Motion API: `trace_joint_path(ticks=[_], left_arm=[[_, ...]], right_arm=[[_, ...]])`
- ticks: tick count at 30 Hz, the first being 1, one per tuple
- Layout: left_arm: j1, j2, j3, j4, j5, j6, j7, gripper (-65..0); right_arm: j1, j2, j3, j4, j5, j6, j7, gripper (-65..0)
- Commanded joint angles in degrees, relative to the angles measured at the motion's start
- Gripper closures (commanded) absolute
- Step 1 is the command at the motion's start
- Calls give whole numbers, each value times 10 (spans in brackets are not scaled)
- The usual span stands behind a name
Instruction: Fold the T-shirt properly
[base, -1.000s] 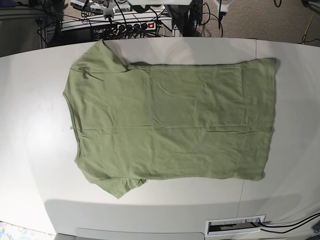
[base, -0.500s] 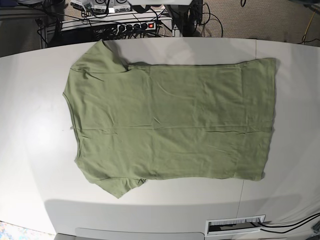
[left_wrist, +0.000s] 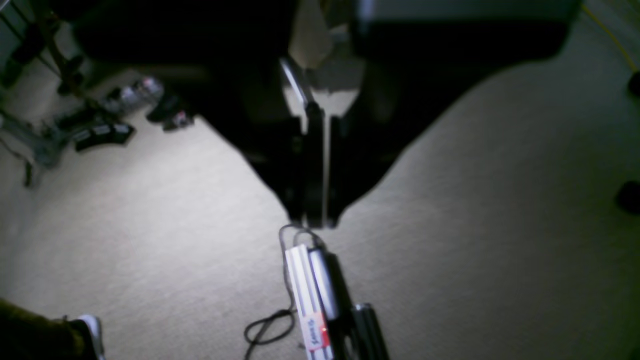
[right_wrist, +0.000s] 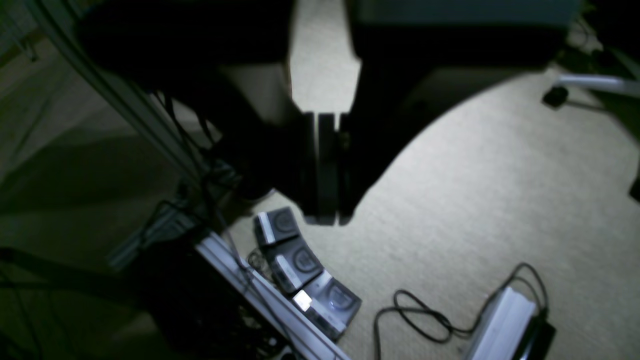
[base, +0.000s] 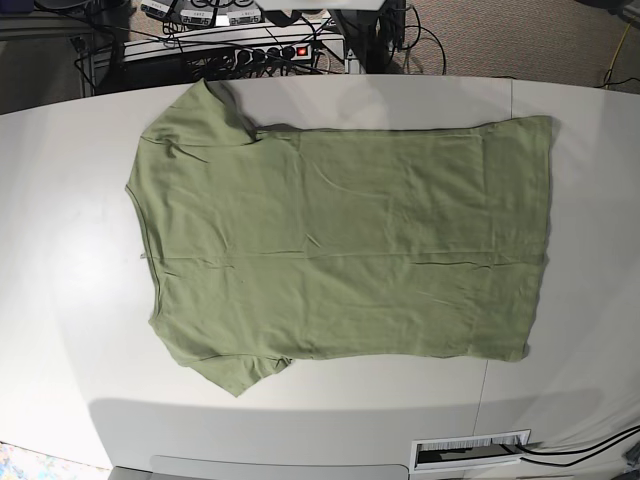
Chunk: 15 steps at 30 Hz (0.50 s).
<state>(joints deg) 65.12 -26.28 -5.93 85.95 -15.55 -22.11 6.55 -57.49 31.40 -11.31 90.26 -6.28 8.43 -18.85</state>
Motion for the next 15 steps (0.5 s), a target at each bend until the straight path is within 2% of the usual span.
trace_joint_path(ticks=[1,6,11,15], left_arm=[[21,-4,-12,17,-1,-5,-6,0],[53,-4,-72,94,-1,-14,-5,0],[63,-4,-136,170,-1,-98,-3,0],[63,-5,-175,221,-1,-133,1,0]], right_arm=[[-16,8,13,19,0,-3,2,0],[-43,9,69,87,-19,-3,-24,0],[-67,29,104,152,-29,-3,-42,0],[-67,42,106,209,-79,-3,-91,0]])
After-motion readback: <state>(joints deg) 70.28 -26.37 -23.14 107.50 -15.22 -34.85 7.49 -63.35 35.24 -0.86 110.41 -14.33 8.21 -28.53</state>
